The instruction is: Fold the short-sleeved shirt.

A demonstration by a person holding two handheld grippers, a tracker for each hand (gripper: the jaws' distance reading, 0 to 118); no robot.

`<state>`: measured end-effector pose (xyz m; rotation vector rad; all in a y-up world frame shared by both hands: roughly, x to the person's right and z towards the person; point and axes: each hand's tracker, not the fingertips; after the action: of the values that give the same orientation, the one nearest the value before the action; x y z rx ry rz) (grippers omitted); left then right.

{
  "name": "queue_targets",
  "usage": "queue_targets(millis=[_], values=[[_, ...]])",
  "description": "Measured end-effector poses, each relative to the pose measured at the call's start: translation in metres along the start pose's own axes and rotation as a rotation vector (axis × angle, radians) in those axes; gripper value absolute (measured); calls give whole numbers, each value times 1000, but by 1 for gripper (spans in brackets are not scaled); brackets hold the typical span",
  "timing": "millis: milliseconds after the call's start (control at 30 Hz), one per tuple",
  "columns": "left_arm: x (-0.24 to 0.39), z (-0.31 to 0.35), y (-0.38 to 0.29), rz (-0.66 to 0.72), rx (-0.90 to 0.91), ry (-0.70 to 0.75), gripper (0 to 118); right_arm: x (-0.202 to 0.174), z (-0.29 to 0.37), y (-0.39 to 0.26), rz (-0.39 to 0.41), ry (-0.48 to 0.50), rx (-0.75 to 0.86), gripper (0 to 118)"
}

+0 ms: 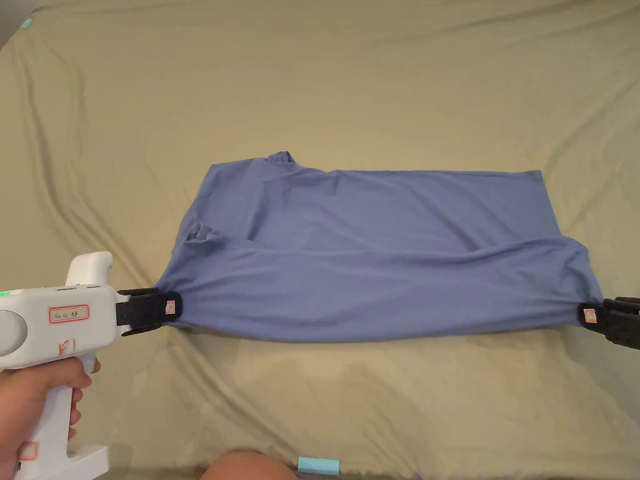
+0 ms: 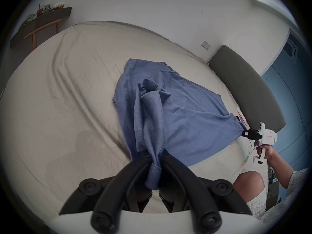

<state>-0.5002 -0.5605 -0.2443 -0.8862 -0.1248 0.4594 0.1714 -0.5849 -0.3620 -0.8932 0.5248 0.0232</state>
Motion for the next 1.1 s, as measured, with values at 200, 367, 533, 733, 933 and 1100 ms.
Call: queue_targets(millis=[200, 367, 533, 733, 933, 1100], values=[[-1, 12, -9, 21, 6, -17, 3, -21, 21, -1, 7, -11, 13, 8], [-3, 24, -17, 44, 11, -28, 3, -13, 28, -2, 7, -20, 17, 8], [-2, 38, -26, 47, 11, -31, 3, -18, 47, -13, -7, -17, 24, 8], [6, 57, -48, 41, 9, -32, 3, -25, 68, -40, -11, -16, 28, 8], [13, 74, -78, 45, 6, -36, 3, -33, 90, -70, -16, -20, 31, 8], [16, 89, -102, 47, 9, -42, 3, -36, 108, -92, -18, -27, 36, 8]])
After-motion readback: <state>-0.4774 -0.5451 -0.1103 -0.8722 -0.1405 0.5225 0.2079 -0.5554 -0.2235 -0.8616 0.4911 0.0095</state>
